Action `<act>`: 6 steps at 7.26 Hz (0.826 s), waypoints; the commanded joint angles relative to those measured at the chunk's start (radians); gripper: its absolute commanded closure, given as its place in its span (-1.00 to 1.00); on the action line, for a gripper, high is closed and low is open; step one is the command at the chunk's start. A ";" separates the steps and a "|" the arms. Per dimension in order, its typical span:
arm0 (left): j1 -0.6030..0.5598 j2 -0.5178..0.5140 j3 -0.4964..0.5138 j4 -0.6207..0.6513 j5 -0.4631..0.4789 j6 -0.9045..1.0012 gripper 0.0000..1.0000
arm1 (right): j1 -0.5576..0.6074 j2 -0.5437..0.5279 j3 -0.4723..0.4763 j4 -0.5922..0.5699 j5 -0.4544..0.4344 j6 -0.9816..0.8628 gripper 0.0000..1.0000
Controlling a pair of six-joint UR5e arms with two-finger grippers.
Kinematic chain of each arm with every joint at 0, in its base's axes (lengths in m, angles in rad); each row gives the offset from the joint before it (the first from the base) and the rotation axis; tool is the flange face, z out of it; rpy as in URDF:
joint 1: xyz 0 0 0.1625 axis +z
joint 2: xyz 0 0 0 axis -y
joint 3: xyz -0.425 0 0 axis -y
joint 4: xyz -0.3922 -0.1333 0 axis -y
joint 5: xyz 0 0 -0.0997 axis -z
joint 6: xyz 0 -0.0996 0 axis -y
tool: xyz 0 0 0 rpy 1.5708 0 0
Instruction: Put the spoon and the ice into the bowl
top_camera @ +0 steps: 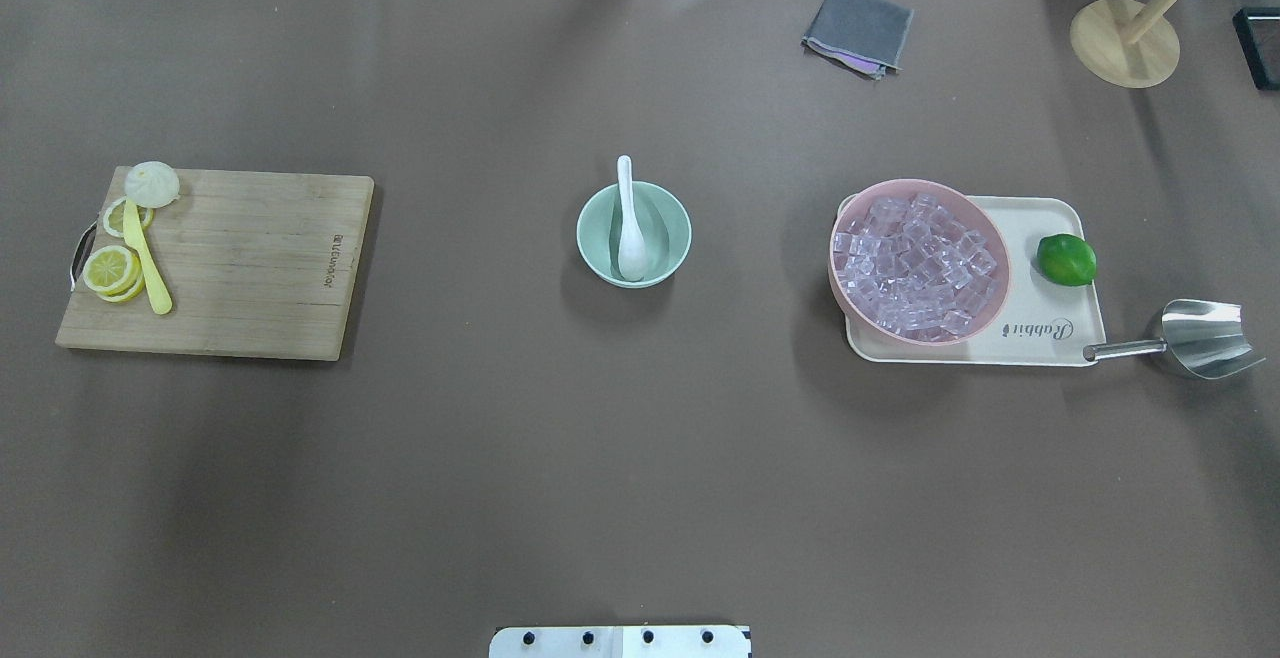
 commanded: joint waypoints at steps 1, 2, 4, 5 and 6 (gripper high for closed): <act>0.003 0.022 -0.017 0.057 0.008 0.035 -0.96 | 0.037 -0.025 -0.005 0.001 0.031 -0.003 -1.00; 0.015 0.021 -0.021 0.095 0.017 0.093 -0.96 | 0.055 -0.026 -0.008 -0.004 0.031 -0.003 -1.00; 0.004 0.027 -0.019 0.171 0.150 0.183 -0.96 | 0.077 -0.042 0.006 -0.014 0.031 0.003 -1.00; 0.003 0.028 -0.018 0.172 0.147 0.180 -0.96 | 0.077 -0.046 0.006 -0.016 0.033 0.003 -1.00; 0.003 0.027 -0.015 0.172 0.147 0.177 -0.96 | 0.078 -0.049 0.005 -0.016 0.031 0.003 -1.00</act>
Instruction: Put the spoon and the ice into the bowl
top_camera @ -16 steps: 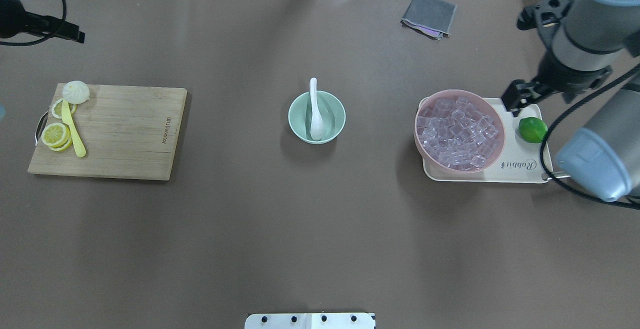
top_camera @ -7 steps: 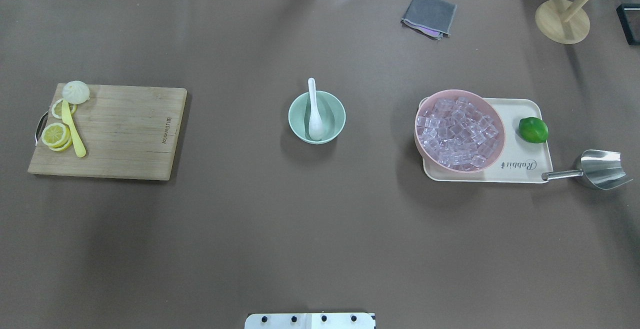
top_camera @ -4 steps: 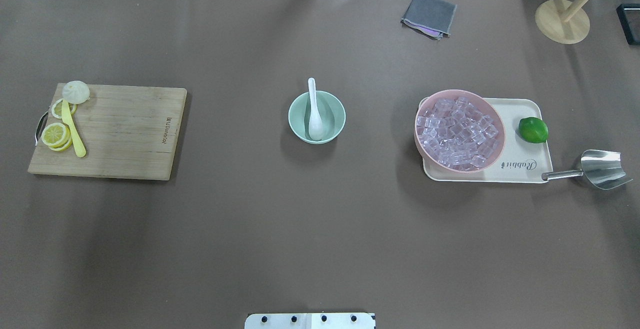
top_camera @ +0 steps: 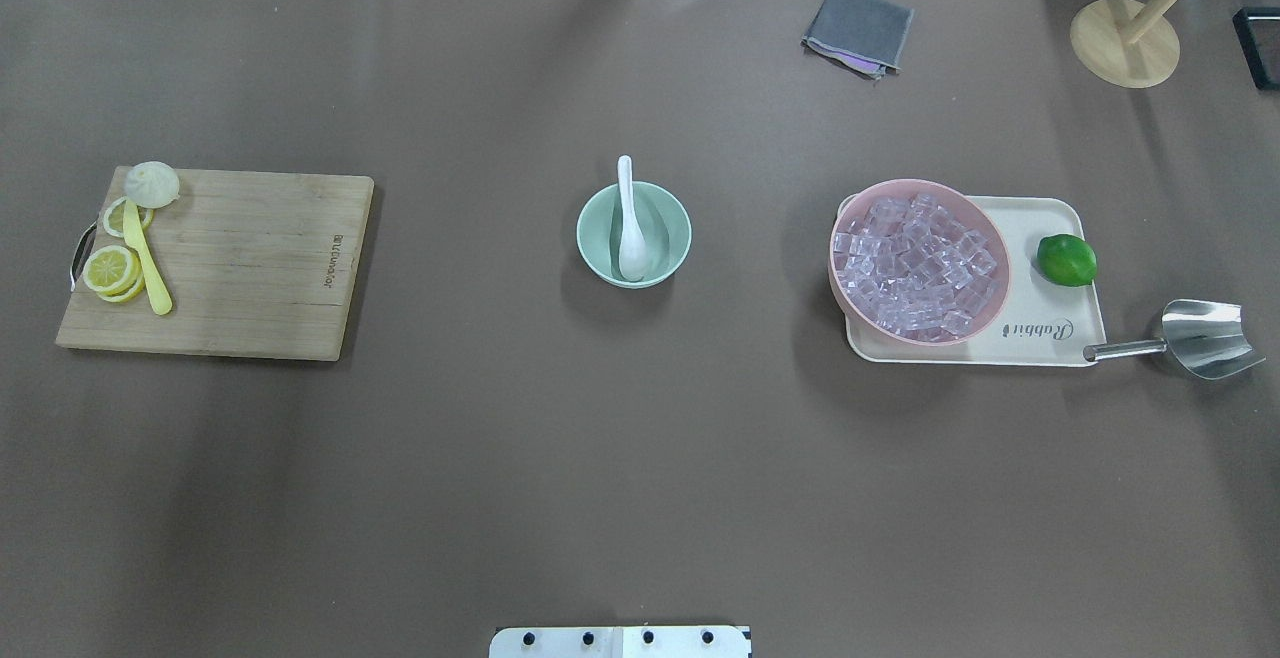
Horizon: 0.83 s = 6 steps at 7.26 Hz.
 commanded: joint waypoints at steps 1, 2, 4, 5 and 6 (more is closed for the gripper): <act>0.001 -0.001 0.001 0.006 0.009 0.005 -0.96 | 0.002 -0.003 0.000 -0.002 0.000 0.002 -1.00; 0.001 -0.003 0.000 0.006 0.008 0.003 -0.96 | 0.003 -0.003 -0.002 -0.002 0.003 0.007 -1.00; 0.001 -0.003 0.000 0.006 0.009 0.003 -0.96 | 0.002 -0.001 -0.003 -0.002 0.003 0.010 -1.00; 0.001 -0.003 0.001 0.006 0.009 0.003 -0.96 | 0.002 0.000 -0.005 -0.002 0.001 0.009 -1.00; 0.001 -0.006 0.004 0.006 0.009 0.003 -0.96 | 0.002 -0.001 -0.003 -0.002 -0.002 0.010 -1.00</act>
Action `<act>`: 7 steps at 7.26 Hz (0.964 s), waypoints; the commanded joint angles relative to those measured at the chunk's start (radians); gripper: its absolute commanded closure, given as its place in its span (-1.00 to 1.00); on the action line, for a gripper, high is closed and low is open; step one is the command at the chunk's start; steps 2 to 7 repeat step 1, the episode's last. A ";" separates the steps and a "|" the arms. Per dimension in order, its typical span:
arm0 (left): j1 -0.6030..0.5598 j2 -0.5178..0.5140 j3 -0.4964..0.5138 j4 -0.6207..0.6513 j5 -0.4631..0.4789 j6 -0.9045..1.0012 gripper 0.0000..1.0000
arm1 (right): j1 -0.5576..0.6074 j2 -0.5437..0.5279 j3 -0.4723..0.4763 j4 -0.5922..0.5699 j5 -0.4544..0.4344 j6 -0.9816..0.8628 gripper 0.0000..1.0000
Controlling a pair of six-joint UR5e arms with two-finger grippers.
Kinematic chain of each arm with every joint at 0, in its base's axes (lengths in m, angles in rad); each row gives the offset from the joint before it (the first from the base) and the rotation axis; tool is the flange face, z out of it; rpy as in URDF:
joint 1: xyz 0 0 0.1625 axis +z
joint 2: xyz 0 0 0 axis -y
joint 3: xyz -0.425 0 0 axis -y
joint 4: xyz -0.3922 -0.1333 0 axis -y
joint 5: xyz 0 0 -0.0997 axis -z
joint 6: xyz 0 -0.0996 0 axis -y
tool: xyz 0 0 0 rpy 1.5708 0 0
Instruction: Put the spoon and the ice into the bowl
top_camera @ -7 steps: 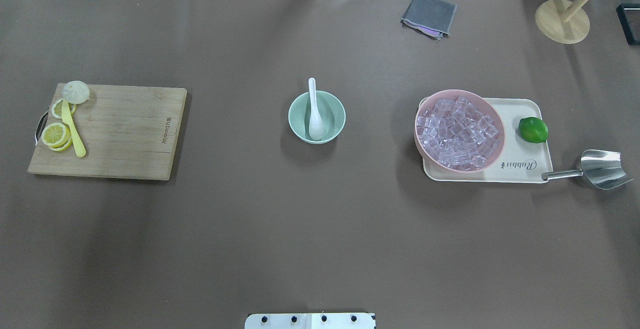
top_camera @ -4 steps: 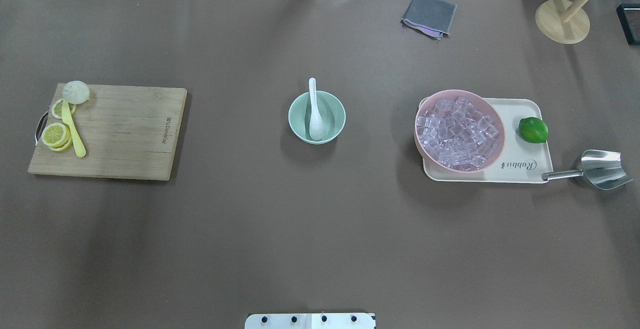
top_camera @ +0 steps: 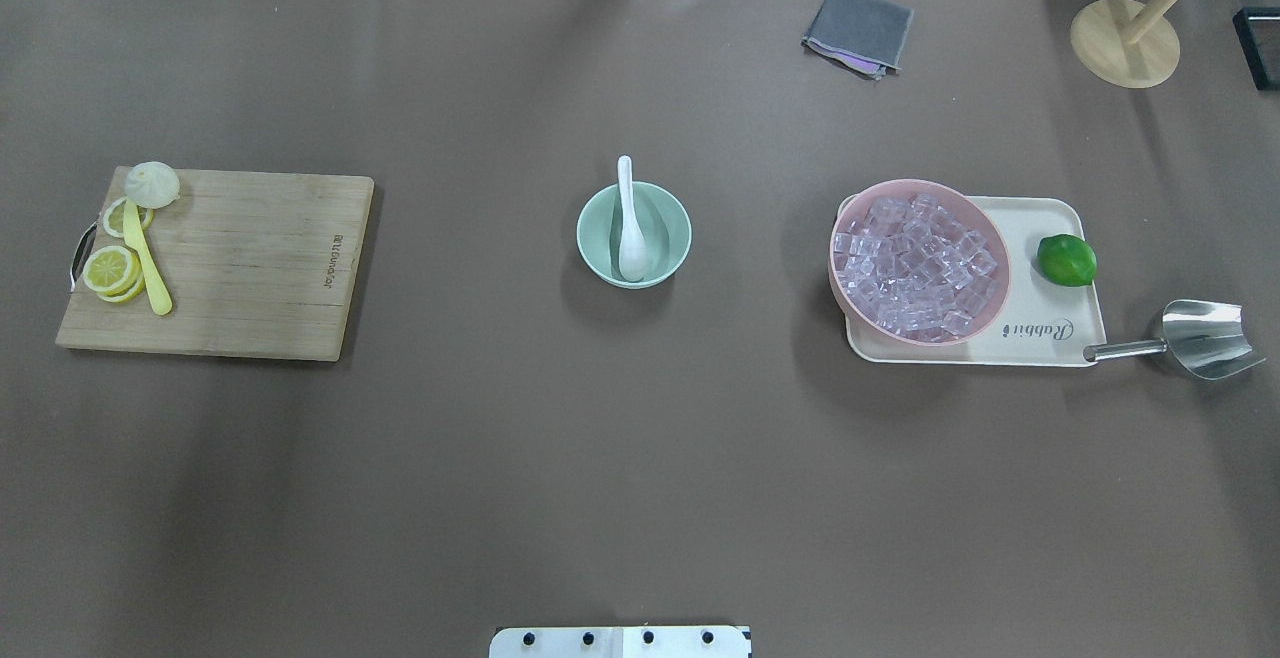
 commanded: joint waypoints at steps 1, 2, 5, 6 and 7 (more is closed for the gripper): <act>0.000 -0.002 0.003 0.000 0.000 0.000 -0.96 | 0.000 0.001 -0.001 0.000 -0.003 0.001 -1.00; 0.000 -0.002 0.003 0.000 0.000 0.000 -0.96 | 0.000 0.001 -0.001 0.000 -0.003 0.001 -1.00; 0.000 -0.002 0.003 0.000 0.000 0.000 -0.96 | 0.000 0.001 -0.001 0.000 -0.003 0.001 -1.00; 0.000 -0.002 0.003 0.000 0.000 0.000 -0.96 | 0.000 0.001 -0.001 0.000 -0.003 0.001 -1.00; 0.000 -0.002 0.003 0.000 0.000 0.000 -0.96 | 0.000 0.001 -0.001 0.000 -0.003 0.001 -1.00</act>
